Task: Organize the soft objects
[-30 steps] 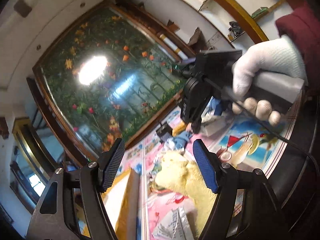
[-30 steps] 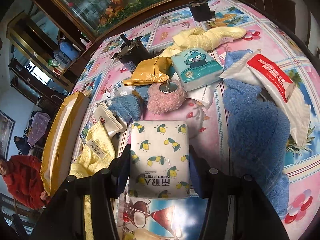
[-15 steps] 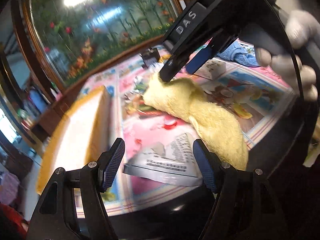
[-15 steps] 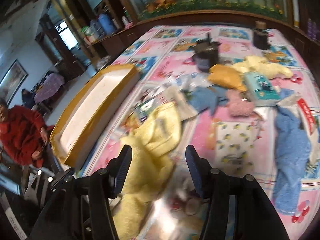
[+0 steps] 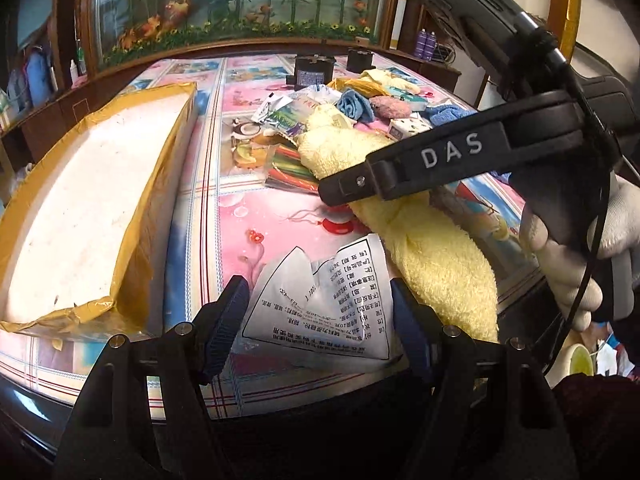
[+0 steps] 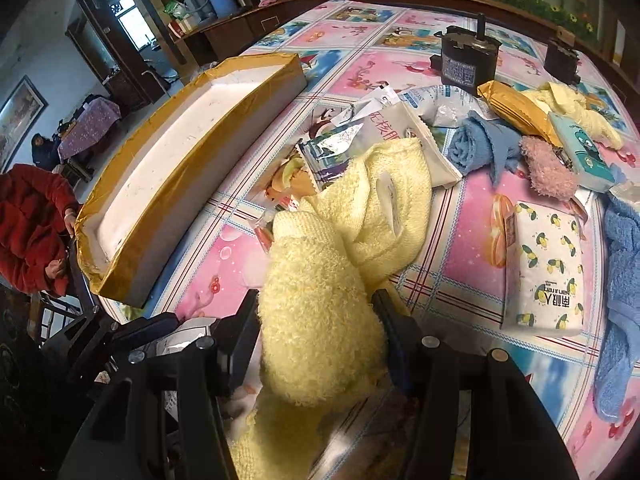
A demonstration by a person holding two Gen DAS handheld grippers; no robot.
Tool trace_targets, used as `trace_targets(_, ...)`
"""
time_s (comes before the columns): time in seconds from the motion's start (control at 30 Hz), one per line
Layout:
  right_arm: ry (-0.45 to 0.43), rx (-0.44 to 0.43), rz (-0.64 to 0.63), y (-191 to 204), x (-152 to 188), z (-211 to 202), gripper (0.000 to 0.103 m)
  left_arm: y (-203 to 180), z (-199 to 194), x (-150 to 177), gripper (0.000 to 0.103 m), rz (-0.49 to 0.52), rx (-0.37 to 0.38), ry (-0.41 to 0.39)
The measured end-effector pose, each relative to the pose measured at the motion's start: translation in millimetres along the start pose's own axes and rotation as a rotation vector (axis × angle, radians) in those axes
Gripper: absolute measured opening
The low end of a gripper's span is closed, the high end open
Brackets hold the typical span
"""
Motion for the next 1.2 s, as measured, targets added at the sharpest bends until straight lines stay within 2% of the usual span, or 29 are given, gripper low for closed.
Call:
trace_targets(0.07,-0.002,0.023,-0.006,2.0,0.1,0.7,0.056,-0.8,0.1,-1.5,0.071,-0.012,-0.007,0.001)
trace_targets(0.13,-0.005,0.039,-0.011,2.4,1.1,0.6,0.056,0.7,-1.5,-2.1,0.063,-0.023,0.001,0.001)
trace_targets(0.23,-0.008,0.050,-0.013,3.5,2.4,0.8,0.054,9.6,-1.4,-3.9,0.060,-0.054,0.015,-0.003)
trace_targets(0.27,-0.009,0.054,-0.013,3.3,2.8,0.9,0.053,11.0,-1.9,-3.9,0.060,-0.059,0.016,-0.003)
trace_targets(0.3,-0.012,0.057,-0.012,2.8,3.1,0.6,0.046,12.2,-2.8,-4.0,0.059,-0.067,0.020,-0.006)
trace_targets(0.43,-0.038,0.026,-0.003,1.4,9.2,-8.5,0.042,15.3,-19.2,-5.8,0.057,-0.099,0.057,-0.045)
trace_targets(0.63,-0.124,-0.031,0.021,0.4,7.9,-40.4,0.042,28.2,-62.5,-17.0,0.057,-0.144,0.119,-0.142)
trace_targets(0.77,-0.181,-0.086,0.000,10.2,-0.4,-69.4,0.042,54.1,-92.4,-28.9,0.057,-0.181,0.104,-0.209)
trace_targets(0.9,-0.236,-0.144,-0.052,31.8,-23.9,-98.0,0.042,93.2,-116.0,-47.0,0.057,-0.227,0.037,-0.261)
trace_targets(1.0,-0.245,-0.231,-0.073,48.9,-47.8,-110.7,0.042,126.2,-123.4,-65.7,0.057,-0.253,-0.016,-0.284)
trace_targets(1.2,-0.239,-0.374,-0.034,74.7,-110.1,-102.3,0.042,184.3,-109.9,-105.1,0.057,-0.328,0.006,-0.272)
Point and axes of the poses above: each gripper's, at about its wrist camera, not at the fingertips, and z roughly the way its jaws point, y to its left, x to its underside, the point moved 5 cm from there along z, roughly the way its jaws point, and after that the axes turned 14 degrees about y, right-handed, at the moved point
